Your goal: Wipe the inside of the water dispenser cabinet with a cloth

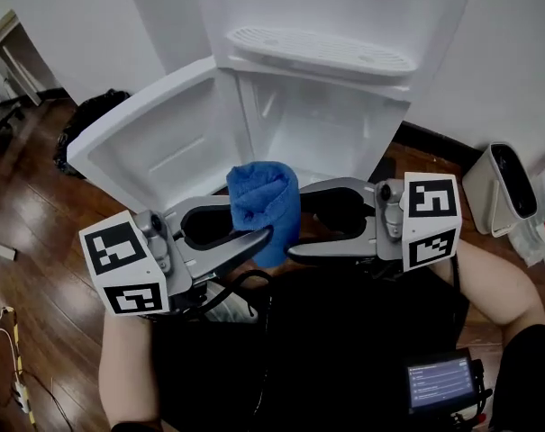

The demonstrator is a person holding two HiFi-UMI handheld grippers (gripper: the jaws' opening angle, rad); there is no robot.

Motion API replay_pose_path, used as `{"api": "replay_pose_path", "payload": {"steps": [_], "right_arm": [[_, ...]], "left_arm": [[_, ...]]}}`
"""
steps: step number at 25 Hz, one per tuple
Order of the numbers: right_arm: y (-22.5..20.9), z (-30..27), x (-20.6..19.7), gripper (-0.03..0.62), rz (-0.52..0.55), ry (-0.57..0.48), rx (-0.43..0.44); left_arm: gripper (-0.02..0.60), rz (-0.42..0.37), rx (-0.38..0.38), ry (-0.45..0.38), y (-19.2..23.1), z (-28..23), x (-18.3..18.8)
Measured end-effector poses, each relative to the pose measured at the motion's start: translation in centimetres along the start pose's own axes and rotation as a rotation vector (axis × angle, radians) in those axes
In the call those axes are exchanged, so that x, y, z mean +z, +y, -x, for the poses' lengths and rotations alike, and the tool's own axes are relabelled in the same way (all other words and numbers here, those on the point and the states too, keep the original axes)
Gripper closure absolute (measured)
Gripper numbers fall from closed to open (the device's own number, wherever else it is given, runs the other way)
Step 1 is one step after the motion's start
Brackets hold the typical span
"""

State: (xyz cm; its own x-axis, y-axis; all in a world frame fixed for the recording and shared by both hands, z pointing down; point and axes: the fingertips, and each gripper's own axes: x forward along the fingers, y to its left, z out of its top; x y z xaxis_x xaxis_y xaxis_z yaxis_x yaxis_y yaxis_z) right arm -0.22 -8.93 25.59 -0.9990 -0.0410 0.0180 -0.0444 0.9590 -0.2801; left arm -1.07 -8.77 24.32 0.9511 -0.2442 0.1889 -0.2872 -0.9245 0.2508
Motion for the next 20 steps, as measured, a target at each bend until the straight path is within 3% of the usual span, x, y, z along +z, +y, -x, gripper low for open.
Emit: {"api": "replay_pose_path", "payload": {"steps": [5,8,10,12,16,20], "right_arm": [[-1.4,-2.8,-0.5,0.315,-0.051,0.036,-0.005],[-1.4,-3.3,-0.7,0.313,-0.03,0.046,0.026],[-0.9,-3.3,-0.8,0.439,-0.03,0.035,0.061],[-0.6,-3.2,-0.8,0.463,-0.058,0.018,0.083],[-0.2,-2.8,-0.5,0.448,-0.159,-0.006,0.148],[0.0,-2.8,-0.5,0.371,-0.192,-0.011,0.152]], "left_arm": [[0.465,-0.01,-0.095,-0.027,-0.6,1.7,-0.3],[0.465,-0.011,-0.097,-0.023,-0.3,2.0,-0.6],[0.465,0.021,-0.091,-0.02,0.2,2.0,-0.9],[0.465,0.045,-0.104,-0.025,0.3,2.1,-1.0],[0.465,0.085,-0.154,-0.053,-0.2,2.2,-0.9],[0.466,0.081,-0.146,-0.004,-0.5,1.6,-2.0]]}}
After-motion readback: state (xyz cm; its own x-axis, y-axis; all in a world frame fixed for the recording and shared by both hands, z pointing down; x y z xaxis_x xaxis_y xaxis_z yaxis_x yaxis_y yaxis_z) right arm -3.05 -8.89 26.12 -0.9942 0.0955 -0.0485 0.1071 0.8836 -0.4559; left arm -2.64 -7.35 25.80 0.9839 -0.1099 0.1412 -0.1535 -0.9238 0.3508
